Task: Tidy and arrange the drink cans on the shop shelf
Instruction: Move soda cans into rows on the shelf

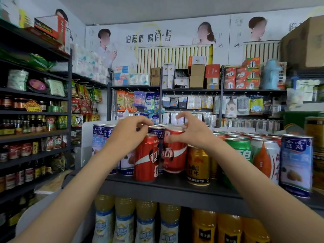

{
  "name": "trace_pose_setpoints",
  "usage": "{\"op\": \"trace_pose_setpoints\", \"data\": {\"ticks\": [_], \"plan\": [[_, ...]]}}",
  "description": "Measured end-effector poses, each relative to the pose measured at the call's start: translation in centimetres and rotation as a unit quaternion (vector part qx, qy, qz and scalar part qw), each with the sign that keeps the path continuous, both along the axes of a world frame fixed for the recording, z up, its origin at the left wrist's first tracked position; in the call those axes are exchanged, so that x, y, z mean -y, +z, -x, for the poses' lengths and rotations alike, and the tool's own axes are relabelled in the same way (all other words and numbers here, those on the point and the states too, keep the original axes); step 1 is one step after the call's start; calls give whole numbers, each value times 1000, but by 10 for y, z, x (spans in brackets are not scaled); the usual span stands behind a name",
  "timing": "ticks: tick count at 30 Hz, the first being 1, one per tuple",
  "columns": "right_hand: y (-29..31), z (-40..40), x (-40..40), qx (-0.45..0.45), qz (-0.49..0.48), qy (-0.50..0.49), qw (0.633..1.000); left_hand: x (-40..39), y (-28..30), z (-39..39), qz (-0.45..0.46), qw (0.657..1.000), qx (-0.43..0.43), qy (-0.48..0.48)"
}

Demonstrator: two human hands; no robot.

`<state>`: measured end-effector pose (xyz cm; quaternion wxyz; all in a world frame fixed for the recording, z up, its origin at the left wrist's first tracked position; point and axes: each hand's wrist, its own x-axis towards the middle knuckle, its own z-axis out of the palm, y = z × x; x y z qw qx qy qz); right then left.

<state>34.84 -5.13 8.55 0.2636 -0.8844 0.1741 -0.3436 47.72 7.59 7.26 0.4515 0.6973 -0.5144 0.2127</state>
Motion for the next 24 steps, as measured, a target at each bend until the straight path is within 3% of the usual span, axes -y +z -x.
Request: {"op": "trace_pose_setpoints", "data": {"ticks": [3,5,8,10,11,13,16,18,20,24], "plan": [[25,14,-2,181,-97,59,977,-6,11,7,74,992,-86,-49],[37,20,-5,267,-125,87,951,-5,16,18,57,971,-200,-121],[37,26,-12,308,-154,135,929,2,21,38,38,864,-400,-302],[27,29,-17,269,-85,134,950,5,27,42,104,803,-456,-370],[20,29,-19,237,-26,112,965,5,29,40,125,805,-452,-364],[4,26,-17,184,74,51,979,4,29,33,114,852,-397,-322],[-23,15,-12,145,158,-26,976,2,29,35,22,950,-232,-210],[-38,7,-9,116,190,-76,972,8,27,39,-31,983,-114,-138],[-50,2,-6,78,200,-114,970,17,22,38,-76,995,-29,-65],[-58,7,1,4,215,-135,967,32,2,32,-144,987,41,64]]}}
